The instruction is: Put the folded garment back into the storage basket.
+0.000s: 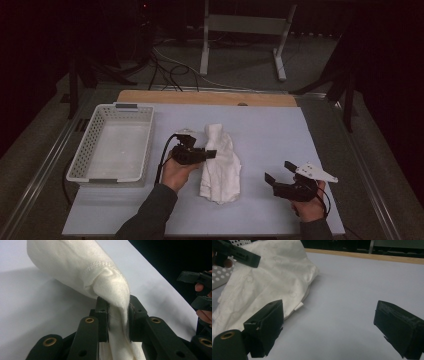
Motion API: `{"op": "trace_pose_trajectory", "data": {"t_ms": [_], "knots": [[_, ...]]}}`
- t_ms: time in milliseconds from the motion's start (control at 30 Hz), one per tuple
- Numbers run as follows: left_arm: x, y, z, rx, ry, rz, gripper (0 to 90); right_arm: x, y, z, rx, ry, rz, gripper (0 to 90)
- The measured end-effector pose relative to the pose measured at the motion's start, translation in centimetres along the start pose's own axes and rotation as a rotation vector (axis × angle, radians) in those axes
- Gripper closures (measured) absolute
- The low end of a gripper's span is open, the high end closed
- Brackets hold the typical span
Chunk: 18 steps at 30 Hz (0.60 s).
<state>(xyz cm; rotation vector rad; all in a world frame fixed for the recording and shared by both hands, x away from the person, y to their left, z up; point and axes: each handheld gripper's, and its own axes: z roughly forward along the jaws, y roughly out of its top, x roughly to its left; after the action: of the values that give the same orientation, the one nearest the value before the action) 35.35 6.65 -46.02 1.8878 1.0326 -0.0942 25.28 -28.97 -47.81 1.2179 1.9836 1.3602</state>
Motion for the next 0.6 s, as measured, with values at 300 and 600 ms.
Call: {"op": "trace_pose_trajectory", "data": {"t_ms": [300, 600], "knots": [[0.3, 0.3, -0.7, 0.014, 0.009, 0.001, 74.9, 0.0, 0.0, 0.1, 0.004, 0.003, -0.005, 9.4], [0.8, 0.8, -1.6, 0.015, 0.023, -0.005, 74.9, 0.0, 0.0, 0.1, 0.005, 0.002, -0.002, 9.4]]}}
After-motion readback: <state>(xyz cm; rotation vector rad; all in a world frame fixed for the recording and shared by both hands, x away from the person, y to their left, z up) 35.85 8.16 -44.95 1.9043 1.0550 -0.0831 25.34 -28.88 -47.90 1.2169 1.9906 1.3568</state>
